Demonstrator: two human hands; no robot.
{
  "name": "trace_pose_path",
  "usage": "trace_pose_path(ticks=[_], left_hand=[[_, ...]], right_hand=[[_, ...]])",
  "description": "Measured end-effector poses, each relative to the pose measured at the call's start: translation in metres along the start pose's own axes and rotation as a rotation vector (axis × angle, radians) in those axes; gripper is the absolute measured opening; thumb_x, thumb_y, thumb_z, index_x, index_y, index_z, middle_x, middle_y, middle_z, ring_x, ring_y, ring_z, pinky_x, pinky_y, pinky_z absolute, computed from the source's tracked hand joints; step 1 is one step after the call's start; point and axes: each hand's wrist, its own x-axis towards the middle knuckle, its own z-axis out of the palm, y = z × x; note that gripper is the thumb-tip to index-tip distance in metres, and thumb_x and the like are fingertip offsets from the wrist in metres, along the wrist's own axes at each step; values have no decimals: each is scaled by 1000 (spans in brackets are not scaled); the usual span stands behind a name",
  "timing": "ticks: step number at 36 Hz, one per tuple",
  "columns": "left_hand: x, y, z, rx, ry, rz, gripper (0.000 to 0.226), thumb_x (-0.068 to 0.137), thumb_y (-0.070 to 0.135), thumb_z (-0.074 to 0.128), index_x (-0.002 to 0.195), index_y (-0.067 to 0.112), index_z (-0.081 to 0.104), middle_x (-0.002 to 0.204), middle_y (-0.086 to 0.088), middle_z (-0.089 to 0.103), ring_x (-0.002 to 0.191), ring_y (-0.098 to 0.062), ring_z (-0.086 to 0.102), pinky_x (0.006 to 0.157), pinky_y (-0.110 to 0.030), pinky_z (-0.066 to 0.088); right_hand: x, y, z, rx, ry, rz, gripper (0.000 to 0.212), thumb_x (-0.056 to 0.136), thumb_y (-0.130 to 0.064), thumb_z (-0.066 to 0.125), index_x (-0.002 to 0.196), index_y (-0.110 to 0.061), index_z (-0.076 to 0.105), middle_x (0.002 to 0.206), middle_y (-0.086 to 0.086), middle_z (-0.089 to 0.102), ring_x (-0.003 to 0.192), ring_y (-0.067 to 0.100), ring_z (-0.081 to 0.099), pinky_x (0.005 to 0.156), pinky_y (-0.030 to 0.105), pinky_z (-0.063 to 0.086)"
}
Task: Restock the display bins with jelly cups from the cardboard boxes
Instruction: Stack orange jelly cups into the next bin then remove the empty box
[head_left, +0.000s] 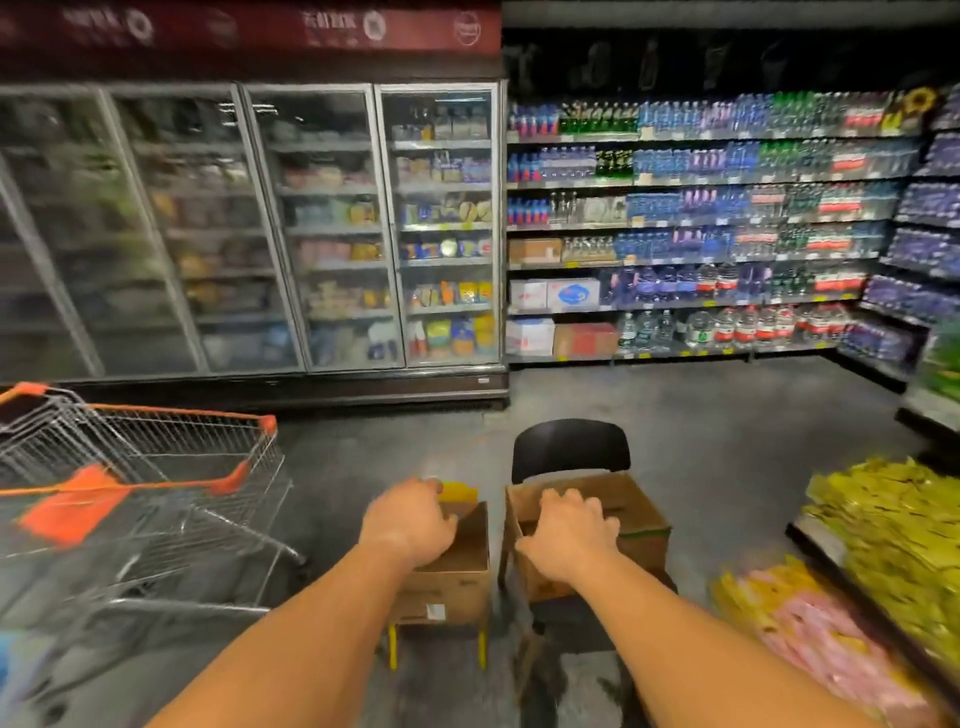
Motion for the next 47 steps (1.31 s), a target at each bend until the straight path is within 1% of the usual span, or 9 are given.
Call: trace_pose_path(ticks=[7,14,18,25,29,32,36,40,47], left_hand=[[70,-27,39,6,-39,-121,44,94,48,54,128,21,60,125,-7,64,116,-30,60,93,-40,52],[129,-72,71,20,-109,-253,36,93,44,52,118,19,61,121,-7,63,114,-29,59,89,-39,52],[184,-111,96,0,-188,-309,42,92,43,55,126,19,59,126,-7,61,118,-28,58,92,-38,51],[291,-173,144,54,-356,-346,54,93,60,57,130,21,60,130,-6,63,119,-27,60,93,-35,49],[343,-196,171,11,-429,-367,42,94,52,56,120,21,62,121,-8,67,112,-28,62,84,-34,49],[375,-210,200,-33,-455,-379,37,92,50,54,116,23,63,113,-5,69,102,-27,65,79,-34,54],[422,-223,239,-21,-500,-402,44,95,52,51,125,21,59,124,-6,64,113,-28,61,87,-36,52],[466,-233,283,-109,-530,-444,51,94,50,55,136,21,53,132,-8,60,118,-29,58,93,-36,51],[519,-262,369,-186,-608,-463,45,100,24,55,144,15,47,138,-9,53,121,-26,56,100,-34,46]], right_hand=[[94,-15,32,-43,-106,-50,65,91,-55,57,145,-22,41,144,6,42,130,32,40,102,49,36],[178,-49,81,-32,-186,-84,63,91,-53,58,144,-25,37,146,7,42,134,34,39,107,49,35],[241,-75,118,-21,-238,-82,63,90,-52,58,143,-22,37,144,7,43,134,33,39,106,48,37],[346,-106,183,-3,-360,-9,62,90,-50,54,142,-21,37,144,8,44,133,34,41,107,47,36],[399,-109,212,-10,-415,40,64,92,-47,55,146,-19,34,145,9,43,133,35,40,108,47,37],[438,-106,235,9,-449,76,65,93,-51,54,146,-19,35,145,8,43,133,34,40,107,47,36],[492,-102,271,-8,-528,98,68,93,-54,54,146,-17,33,144,8,42,133,34,39,107,46,37],[543,-96,312,-13,-578,87,70,94,-50,55,150,-17,30,147,8,39,134,33,39,108,46,36],[613,-78,389,41,-644,186,61,97,-38,52,149,-14,32,144,11,41,132,36,40,108,46,39]])
